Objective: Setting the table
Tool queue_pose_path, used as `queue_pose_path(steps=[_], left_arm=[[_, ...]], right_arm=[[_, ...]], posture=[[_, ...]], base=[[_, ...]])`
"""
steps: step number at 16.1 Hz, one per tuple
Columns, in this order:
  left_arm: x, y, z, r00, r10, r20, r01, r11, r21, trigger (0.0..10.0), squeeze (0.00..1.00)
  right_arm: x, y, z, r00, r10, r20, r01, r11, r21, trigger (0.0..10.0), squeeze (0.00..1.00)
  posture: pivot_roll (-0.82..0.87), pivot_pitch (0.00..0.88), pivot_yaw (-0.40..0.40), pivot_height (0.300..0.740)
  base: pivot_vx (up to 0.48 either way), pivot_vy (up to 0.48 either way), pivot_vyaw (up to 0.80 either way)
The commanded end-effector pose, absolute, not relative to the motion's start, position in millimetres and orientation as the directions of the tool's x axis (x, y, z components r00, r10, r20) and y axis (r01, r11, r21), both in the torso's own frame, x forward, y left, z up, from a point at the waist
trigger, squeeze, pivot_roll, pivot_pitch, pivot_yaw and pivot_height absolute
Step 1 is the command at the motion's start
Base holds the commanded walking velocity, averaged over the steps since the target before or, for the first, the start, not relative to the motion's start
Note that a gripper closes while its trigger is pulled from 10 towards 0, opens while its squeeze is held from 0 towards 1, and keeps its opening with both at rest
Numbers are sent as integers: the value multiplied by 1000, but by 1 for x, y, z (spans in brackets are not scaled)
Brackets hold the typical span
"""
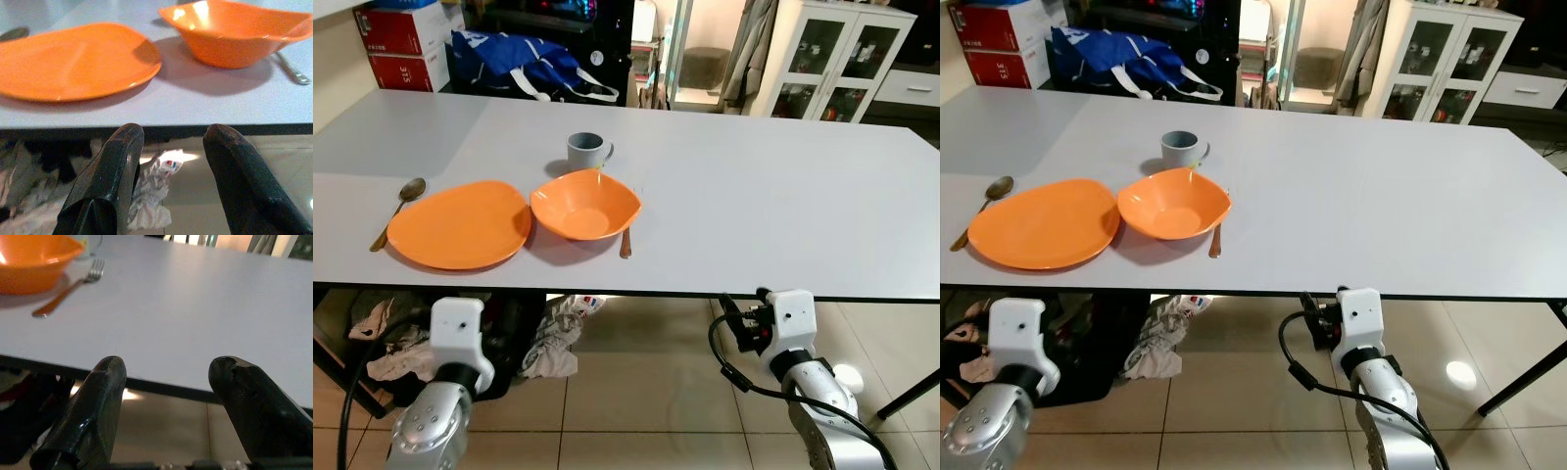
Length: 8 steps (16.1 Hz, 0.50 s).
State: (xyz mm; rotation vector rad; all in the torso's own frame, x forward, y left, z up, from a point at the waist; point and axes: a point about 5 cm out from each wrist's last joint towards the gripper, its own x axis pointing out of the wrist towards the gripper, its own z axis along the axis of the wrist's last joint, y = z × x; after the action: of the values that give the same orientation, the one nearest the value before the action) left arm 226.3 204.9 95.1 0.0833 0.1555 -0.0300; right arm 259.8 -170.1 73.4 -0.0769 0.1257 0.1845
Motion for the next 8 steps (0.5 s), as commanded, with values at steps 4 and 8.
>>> queue_pose_path(steps=[4,8], left_arm=[[239,191,103,992,-66,-107,77,992,102,10000,0],[245,186,107,993,-70,-93,79,992,102,10000,0]], right_arm=[[260,-165,73,979,171,-113,-175,984,-29,10000,0],[270,-165,73,981,167,-95,-169,985,-14,10000,0]], posture=[[5,0,-37,740],[10,0,-37,740]], base=[[0,0,0],[0,91,0]])
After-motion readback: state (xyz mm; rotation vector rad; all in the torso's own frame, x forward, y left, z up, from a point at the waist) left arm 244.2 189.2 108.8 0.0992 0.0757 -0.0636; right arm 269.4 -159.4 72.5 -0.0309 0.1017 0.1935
